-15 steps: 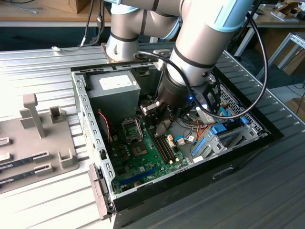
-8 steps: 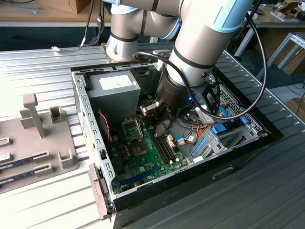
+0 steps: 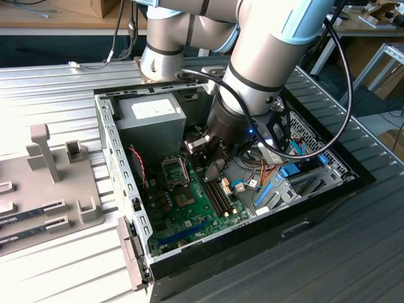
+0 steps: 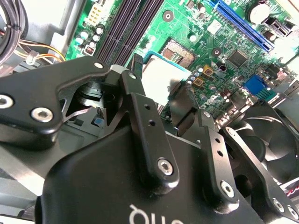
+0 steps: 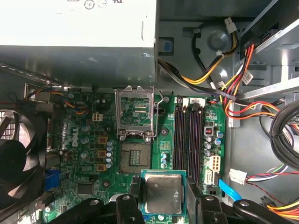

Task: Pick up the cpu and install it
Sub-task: 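Place the cpu into insertion slot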

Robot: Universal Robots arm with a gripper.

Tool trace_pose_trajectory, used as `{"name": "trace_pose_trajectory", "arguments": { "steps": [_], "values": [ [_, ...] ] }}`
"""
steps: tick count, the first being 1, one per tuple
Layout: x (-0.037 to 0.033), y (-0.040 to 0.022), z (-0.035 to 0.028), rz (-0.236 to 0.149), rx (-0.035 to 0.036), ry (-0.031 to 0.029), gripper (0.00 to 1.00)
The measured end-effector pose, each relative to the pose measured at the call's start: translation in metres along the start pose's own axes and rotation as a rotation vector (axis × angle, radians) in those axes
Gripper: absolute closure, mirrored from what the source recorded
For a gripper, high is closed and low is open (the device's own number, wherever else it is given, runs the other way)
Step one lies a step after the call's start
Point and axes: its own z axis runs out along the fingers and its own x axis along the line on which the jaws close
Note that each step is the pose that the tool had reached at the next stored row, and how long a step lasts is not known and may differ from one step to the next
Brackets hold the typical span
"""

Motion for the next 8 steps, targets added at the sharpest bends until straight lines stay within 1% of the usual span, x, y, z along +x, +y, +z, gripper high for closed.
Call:
{"name": "trace_pose_trajectory", "arguments": {
  "steps": [8],
  "values": [
    [0.0022,0.0,0.0021,0.0,0.0,0.0,0.53]
  ]
}}
